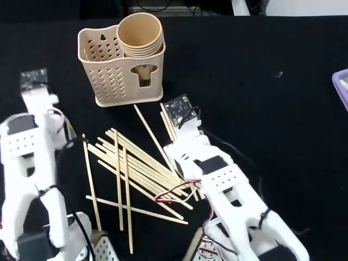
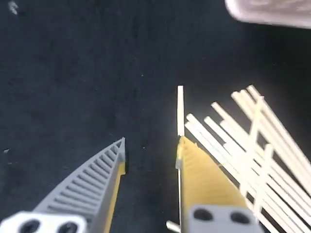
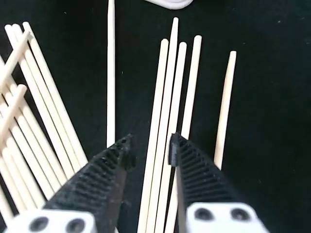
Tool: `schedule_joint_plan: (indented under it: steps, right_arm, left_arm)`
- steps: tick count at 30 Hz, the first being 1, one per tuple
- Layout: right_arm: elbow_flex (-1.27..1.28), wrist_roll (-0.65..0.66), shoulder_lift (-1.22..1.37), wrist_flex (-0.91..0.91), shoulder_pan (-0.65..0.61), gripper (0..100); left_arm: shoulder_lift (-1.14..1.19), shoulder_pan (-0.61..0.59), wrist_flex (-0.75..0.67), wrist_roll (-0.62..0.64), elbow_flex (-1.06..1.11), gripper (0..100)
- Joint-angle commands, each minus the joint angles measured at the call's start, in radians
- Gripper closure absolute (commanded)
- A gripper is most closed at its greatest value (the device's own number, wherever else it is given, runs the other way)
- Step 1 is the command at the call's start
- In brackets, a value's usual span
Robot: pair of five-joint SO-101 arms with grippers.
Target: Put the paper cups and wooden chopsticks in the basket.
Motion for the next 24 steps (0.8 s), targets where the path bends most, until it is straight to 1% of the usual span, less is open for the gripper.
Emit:
schedule_joint_plan:
  steps: [1,7,10,13,16,20,24]
  right_arm:
    - [-0.108,-0.002,0.117,-0.037,0.025,89.4]
    - [-0.292,-0.002,0.395,-0.002,0.028,89.5]
    - [-0.367,-0.002,0.473,0.054,0.025,89.5]
    - [-0.426,-0.002,0.521,0.112,0.028,89.5]
    - [-0.461,0.0,0.539,0.172,0.031,89.3]
    - [-0.487,0.0,0.499,0.252,0.031,89.0]
    - [-0.486,0.0,0.409,0.307,0.029,83.2]
  left_arm:
    - [-0.032,0.027,-0.097,0.054,0.085,82]
    - [-0.029,0.022,-0.198,0.084,0.219,82]
    - [-0.029,0.027,-0.267,0.083,0.288,82]
    - [-0.032,0.027,-0.296,0.084,0.309,82]
    - [-0.032,0.024,-0.298,0.115,0.311,82]
    - [-0.035,0.022,-0.298,0.17,0.314,82]
    - [-0.029,0.027,-0.304,0.183,0.314,82]
